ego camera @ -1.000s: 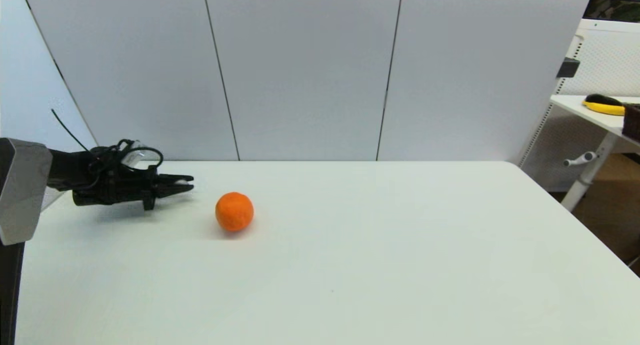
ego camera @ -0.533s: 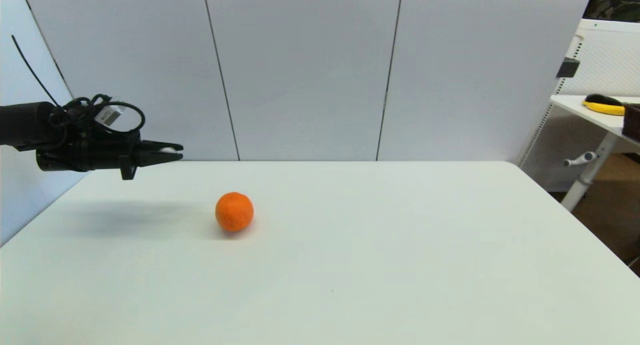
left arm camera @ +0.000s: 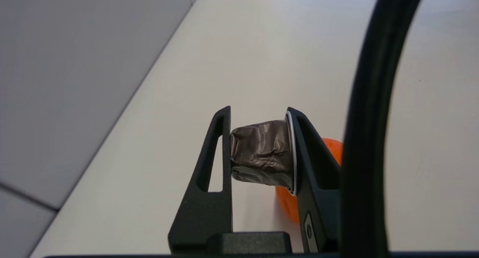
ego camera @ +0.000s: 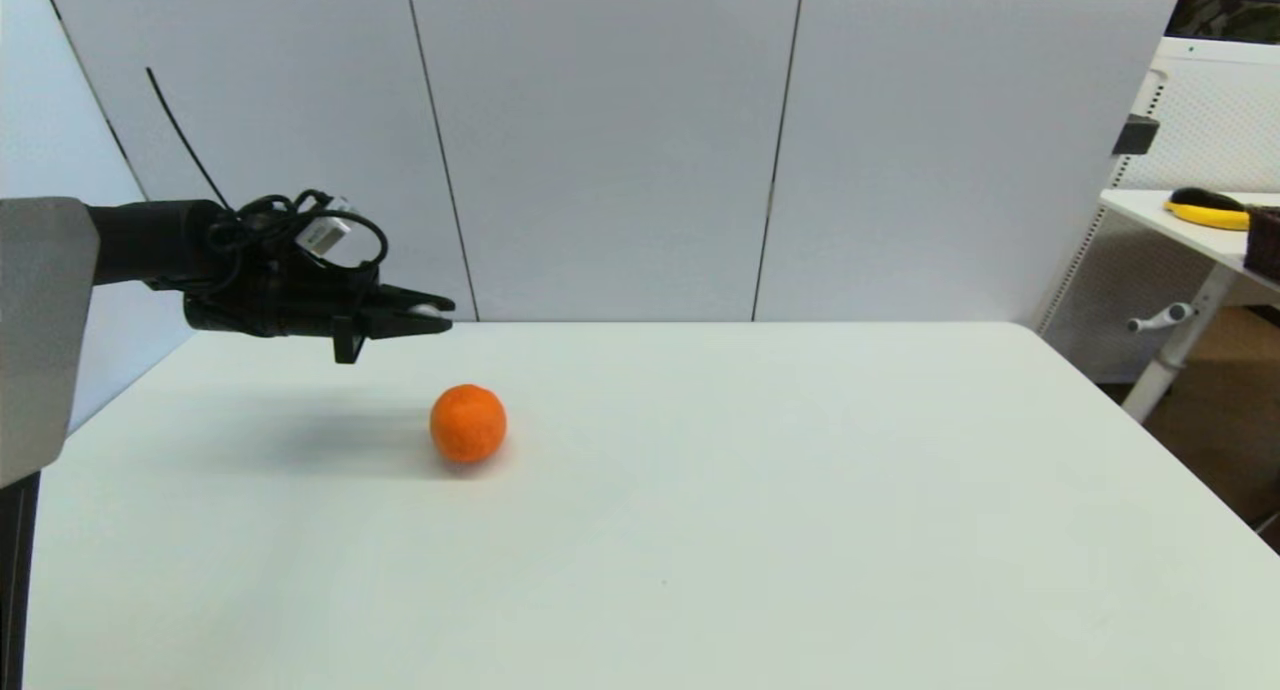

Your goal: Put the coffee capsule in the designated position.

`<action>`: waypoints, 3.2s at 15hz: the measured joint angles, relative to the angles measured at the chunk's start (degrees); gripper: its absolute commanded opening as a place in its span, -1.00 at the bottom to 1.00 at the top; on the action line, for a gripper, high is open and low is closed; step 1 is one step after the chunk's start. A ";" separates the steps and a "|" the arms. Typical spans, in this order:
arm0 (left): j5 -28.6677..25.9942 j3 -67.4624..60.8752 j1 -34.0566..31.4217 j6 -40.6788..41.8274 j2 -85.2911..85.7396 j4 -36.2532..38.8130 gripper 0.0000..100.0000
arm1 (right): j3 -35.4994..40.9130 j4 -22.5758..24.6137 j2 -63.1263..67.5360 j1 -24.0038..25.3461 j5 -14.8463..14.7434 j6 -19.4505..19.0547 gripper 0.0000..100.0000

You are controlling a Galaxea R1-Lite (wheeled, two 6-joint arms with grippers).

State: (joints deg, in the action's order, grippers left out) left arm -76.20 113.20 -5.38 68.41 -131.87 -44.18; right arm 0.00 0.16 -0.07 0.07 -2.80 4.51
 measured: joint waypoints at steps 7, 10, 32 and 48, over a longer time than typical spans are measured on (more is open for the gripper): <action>4.49 0.39 1.68 0.40 -5.60 4.24 -1.00 | 0.00 0.00 0.00 0.00 0.00 0.02 1.00; 5.81 0.44 1.72 0.07 -6.45 5.77 -1.00 | 0.00 0.00 0.00 0.00 0.00 0.04 1.00; 6.00 0.44 3.75 -0.26 -9.53 10.62 1.00 | 0.00 0.00 0.00 0.00 0.00 0.00 1.00; 54.32 -0.20 4.63 -45.85 15.19 17.66 1.00 | 0.00 0.00 0.00 0.00 0.02 0.02 1.00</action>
State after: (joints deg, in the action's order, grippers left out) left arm -21.88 113.01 -0.74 22.56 -116.68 -26.51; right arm 0.00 0.16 -0.07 0.07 -2.78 4.53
